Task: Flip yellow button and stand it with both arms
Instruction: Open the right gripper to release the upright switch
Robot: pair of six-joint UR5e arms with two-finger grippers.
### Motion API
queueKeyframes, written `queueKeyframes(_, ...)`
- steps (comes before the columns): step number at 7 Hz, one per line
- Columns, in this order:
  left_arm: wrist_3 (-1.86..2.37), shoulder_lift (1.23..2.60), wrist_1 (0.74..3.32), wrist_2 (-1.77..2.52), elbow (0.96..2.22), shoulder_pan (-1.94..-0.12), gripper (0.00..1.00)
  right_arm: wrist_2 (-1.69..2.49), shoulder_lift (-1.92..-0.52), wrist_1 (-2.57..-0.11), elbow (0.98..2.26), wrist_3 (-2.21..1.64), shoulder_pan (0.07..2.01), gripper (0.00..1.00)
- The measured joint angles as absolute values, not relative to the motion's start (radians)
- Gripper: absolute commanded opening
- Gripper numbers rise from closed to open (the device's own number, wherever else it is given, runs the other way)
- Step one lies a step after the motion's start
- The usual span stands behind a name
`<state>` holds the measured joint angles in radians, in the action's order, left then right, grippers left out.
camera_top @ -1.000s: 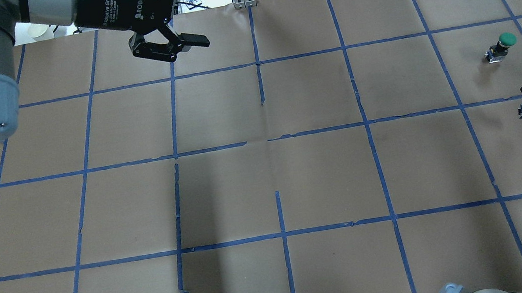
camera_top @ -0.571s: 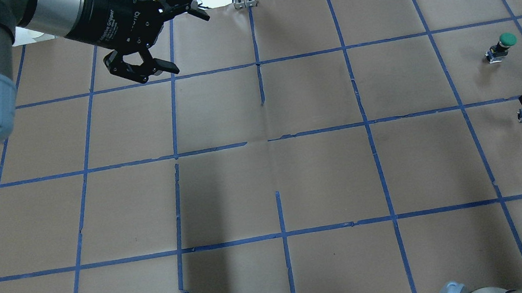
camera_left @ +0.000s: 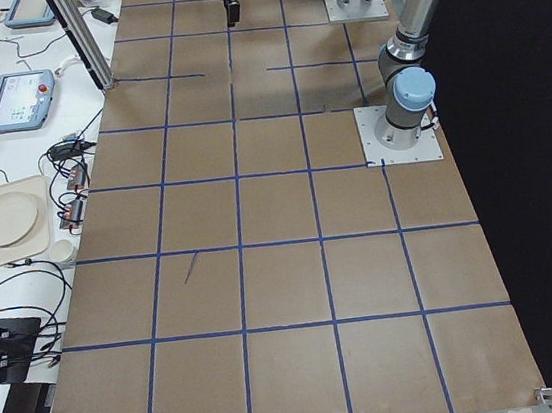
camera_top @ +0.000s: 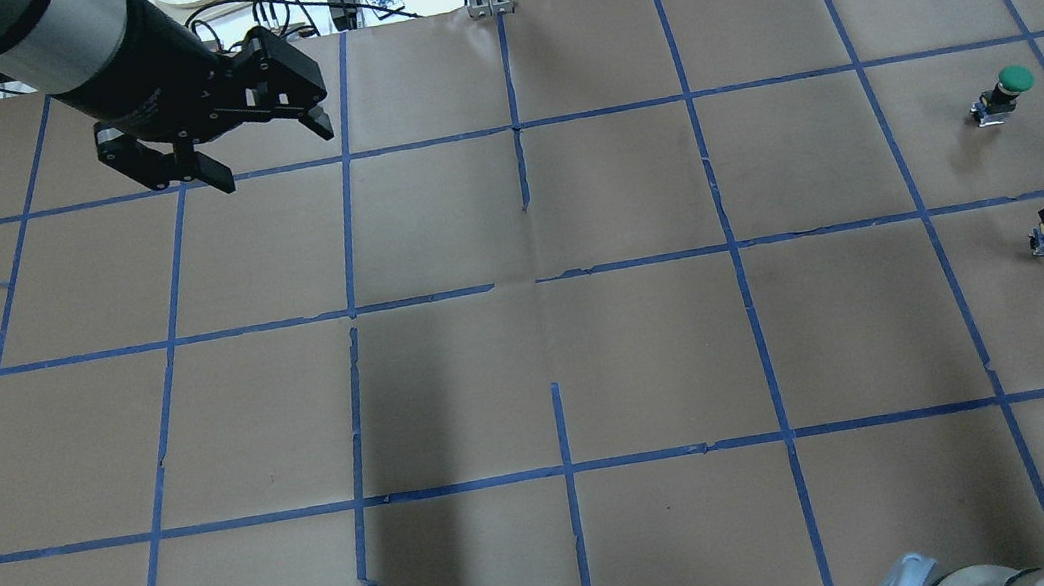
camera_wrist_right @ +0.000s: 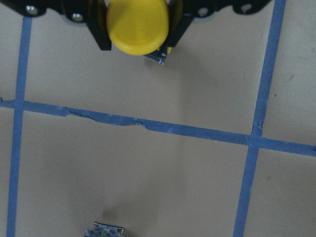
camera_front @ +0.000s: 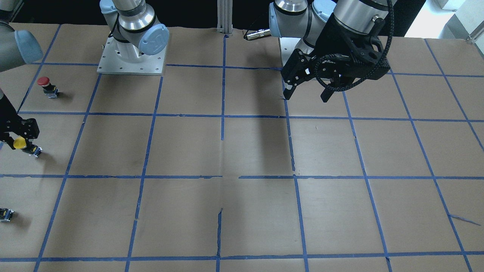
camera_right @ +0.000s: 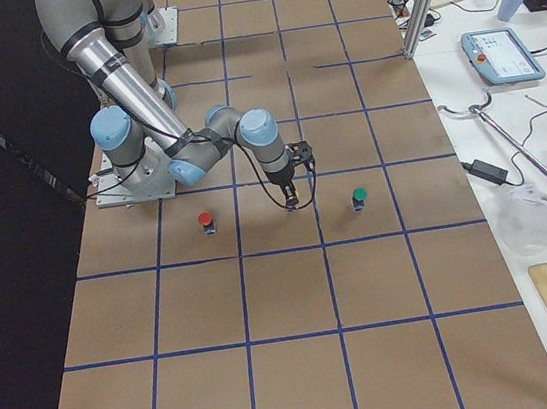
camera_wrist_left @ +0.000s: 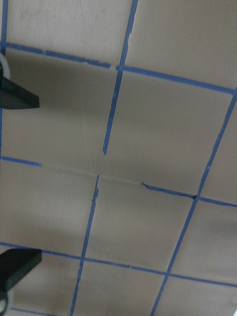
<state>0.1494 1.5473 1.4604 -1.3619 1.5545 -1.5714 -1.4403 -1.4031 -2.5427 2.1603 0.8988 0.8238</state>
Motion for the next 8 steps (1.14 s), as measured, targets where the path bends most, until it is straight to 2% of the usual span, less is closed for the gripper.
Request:
queueKeyframes(2, -0.015, 1.555, 1.556, -1.439, 1.505, -1.557, 1.00, -1.447, -1.401, -2.545, 2.162, 0.903, 0.823, 0.26)
queueKeyframes(3, -0.054, 1.555, 1.592, -1.458, 1.496, -1.555, 1.00, -1.449, -1.400, -2.543, 2.163, 0.903, 0.822, 0.38)
queueKeyframes(5, -0.060, 1.561, 1.649, -1.540, 1.482, -1.553, 1.00, -1.451, -1.400, -2.539, 2.163, 0.903, 0.821, 0.50)
queueKeyframes(8, -0.003, 1.593, 1.671, -1.523, 1.456, -1.554, 0.99, -1.461, -1.400, -2.525, 2.164, 0.902, 0.811, 0.52)
